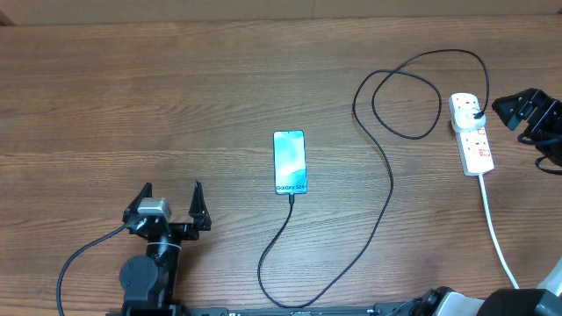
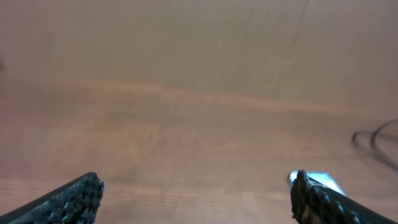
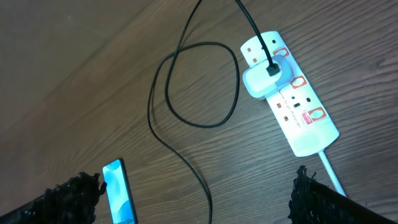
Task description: Plug charger to phone and switch on socket
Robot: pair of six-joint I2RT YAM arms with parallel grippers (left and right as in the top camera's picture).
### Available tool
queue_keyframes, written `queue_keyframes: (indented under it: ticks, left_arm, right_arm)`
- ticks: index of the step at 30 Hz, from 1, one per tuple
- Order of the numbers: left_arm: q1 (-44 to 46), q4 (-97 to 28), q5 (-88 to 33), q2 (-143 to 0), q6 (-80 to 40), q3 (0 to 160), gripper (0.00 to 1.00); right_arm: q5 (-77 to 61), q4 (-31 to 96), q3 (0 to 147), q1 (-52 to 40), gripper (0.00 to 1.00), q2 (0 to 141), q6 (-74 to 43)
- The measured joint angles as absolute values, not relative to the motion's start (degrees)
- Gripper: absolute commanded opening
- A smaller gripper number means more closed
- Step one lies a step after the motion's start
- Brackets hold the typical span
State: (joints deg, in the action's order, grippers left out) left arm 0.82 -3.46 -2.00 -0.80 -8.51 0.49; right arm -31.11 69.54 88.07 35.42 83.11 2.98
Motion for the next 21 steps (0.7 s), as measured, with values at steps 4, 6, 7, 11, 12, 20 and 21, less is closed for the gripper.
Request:
queue_keyframes:
  ticks: [4,6,7,11,12,20,21]
  left_arm:
    - [0.1,-4.3,-2.0,-0.8,-7.6,0.5,1.0]
    - [0.0,-4.3,-2.0,-0.8,-7.3,0.5,1.0]
    - [-0.1,-4.3,-2.0,-0.8,-7.2,0.5,1.0]
    - [-0.1,-4.3,-2.0,-0.8,-7.0,0.5,1.0]
    - [-0.1,-4.3,-2.0,-0.8,-7.0,0.5,0.99]
    - [-0.1,-4.3,-2.0,-0.8,-7.1,0.5,1.0]
    - [-0.1,-4.3,-2.0,-0.8,-7.1,0.5,1.0]
  right_arm:
    - [-31.1,69.6,88.1,35.4,1.0,83.1,3.0]
    - [-31.1,69.5,88.1,35.4,1.0,83.1,3.0]
    - [-31.1,69.5,88.1,35.4,1.0,83.1,3.0]
    - [-31.1,69.5,88.1,35.4,1.0,83.1,3.0]
    - [-31.1,69.6,88.1,35.4,1.0,83.1,3.0]
    - [-31.1,69.6,88.1,35.4,1.0,83.1,3.0]
    - [-31.1,69.5,88.1,35.4,1.0,83.1,3.0]
